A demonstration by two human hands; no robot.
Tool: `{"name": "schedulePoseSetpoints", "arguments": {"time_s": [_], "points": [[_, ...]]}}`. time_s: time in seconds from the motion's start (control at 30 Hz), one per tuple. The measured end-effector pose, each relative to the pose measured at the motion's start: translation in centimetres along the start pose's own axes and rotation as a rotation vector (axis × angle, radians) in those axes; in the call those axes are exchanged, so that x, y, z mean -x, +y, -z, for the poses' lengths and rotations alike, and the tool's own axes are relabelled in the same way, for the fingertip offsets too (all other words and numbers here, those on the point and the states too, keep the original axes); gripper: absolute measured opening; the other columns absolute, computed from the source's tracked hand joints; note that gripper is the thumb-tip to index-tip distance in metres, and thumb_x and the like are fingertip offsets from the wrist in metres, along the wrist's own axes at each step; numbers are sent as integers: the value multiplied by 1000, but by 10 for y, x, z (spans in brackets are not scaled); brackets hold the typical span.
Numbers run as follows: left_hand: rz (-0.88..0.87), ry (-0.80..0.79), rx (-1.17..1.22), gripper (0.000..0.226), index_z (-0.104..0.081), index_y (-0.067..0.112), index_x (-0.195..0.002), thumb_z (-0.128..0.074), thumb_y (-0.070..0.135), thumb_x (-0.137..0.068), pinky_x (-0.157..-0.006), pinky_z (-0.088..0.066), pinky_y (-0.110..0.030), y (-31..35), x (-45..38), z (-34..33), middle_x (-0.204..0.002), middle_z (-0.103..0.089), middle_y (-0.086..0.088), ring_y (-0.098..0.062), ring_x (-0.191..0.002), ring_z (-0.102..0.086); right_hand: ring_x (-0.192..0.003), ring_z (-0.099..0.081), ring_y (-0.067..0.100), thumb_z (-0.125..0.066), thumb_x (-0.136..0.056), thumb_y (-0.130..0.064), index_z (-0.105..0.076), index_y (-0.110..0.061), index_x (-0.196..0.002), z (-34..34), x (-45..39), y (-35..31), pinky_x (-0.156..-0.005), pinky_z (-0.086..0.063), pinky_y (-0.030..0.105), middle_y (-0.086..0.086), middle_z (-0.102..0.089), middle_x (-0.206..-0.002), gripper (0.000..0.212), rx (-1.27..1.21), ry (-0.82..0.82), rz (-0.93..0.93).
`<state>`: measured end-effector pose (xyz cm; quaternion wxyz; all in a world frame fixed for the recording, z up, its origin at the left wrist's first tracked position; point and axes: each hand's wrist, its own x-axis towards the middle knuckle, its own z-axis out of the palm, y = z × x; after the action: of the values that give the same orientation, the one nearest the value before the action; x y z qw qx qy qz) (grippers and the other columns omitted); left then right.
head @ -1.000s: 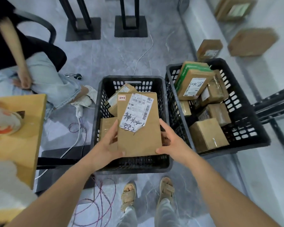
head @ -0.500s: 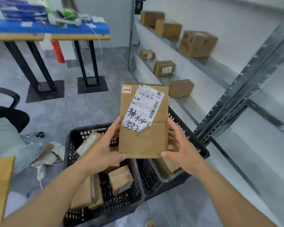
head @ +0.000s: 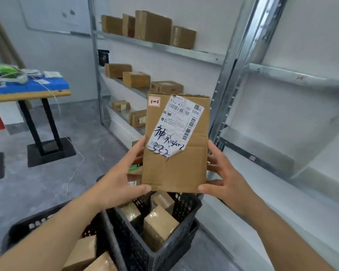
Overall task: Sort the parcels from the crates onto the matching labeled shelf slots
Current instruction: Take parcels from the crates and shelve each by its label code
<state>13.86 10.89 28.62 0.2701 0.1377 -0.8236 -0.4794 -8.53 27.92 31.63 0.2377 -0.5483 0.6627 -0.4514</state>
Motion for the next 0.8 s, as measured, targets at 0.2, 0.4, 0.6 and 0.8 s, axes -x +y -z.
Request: {"name": "schedulePoseSetpoints", "arguments": {"time_s": [0.2,0.4,0.6,0.8], "points": [[-125,-71,58,106,-7,64,-138,-79,19,-73,-89,-48,-16,32,-71,-44,-148,-29,25,1,-134,-34,-122,-47,-2,-76,-75,-16,-15,-62,-139,76,19,1,-87,-54,29,-30,-41,-137,99,54,122,36],[-227,-122,39,111,-4,70,-134,-79,14,-74,-97,-48,-27,63,-143,-105,-143,-29,33,0,-133,-36,-130,-37,-6,-76,-77,-10,-18,-63,-138,158,37,13,-100,-48,37,-33,-40,-137,99,71,249,71],[-306,-219,43,111,0,68,-135,-81,32,-69,-101,-47,-35,96,-207,-159,-144,-26,34,2,-135,-32,-130,-36,-7,-71,-80,2,-22,-68,-132,229,52,26,-94,-52,35,-33,-36,-140,101,102,341,112],[-357,-195,-5,112,4,68,-135,-75,16,-76,-101,-44,-25,107,-246,-191,-144,-23,36,6,-135,-30,-127,-36,-14,-73,-80,-5,-15,-71,-132,272,52,39,-96,-49,25,-41,-32,-137,102,202,388,131]]}}
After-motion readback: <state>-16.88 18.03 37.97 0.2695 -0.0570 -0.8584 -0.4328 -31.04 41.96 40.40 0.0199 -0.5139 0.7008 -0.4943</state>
